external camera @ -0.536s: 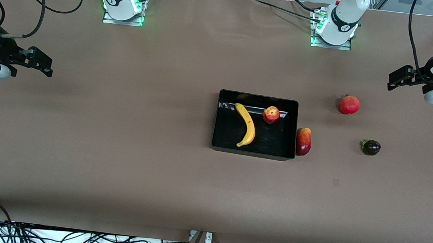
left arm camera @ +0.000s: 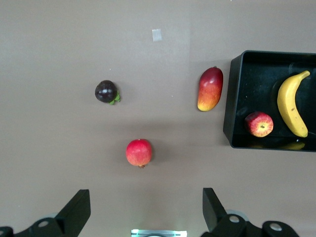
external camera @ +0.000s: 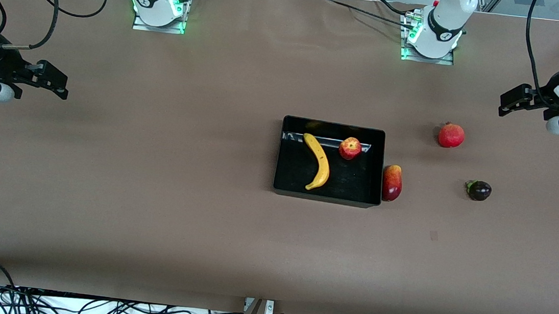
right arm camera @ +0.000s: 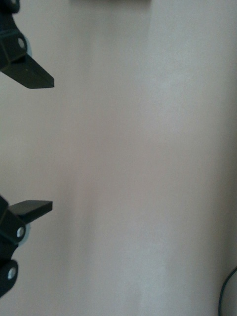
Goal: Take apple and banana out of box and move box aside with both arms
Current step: 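Reach the left gripper into the black box toward the red apple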
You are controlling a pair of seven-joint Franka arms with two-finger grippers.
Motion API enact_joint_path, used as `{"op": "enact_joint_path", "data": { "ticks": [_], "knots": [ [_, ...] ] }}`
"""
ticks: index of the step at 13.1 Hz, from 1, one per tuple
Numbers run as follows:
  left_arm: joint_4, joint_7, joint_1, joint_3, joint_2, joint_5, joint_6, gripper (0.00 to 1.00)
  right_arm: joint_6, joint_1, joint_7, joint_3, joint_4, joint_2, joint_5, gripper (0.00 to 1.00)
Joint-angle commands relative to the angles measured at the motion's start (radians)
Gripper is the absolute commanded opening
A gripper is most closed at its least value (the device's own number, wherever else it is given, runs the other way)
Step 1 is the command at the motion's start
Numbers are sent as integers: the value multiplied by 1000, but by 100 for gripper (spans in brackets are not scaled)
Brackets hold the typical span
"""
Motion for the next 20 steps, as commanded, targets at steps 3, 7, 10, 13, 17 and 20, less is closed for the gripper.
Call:
{"op": "enact_joint_path", "data": {
  "ticks": [3, 7, 10, 13, 17, 20],
  "knots": [
    [58, 13, -10, 1, 80, -57, -53, 100, -18, -5, 11, 5, 14, 4, 2, 100],
    [93, -109, -123, -20, 194, -71, 35, 100, -18, -4, 11, 5, 14, 2, 2, 100],
    [95, -240, -235, -20, 302, -67, 132, 100, -18, -4, 11, 5, 14, 2, 2, 100],
    [84, -256, -301, -22, 411, -73, 197, 100, -18, -4, 11, 5, 14, 2, 2, 100],
    [6, -443, -401, -26, 478, -64, 307, 100, -19, -4, 11, 5, 14, 2, 2, 100],
    [-155, -449, -409, -26, 476, -59, 544, 100, -19, -4, 11, 5, 14, 2, 2, 100]
  ]
}}
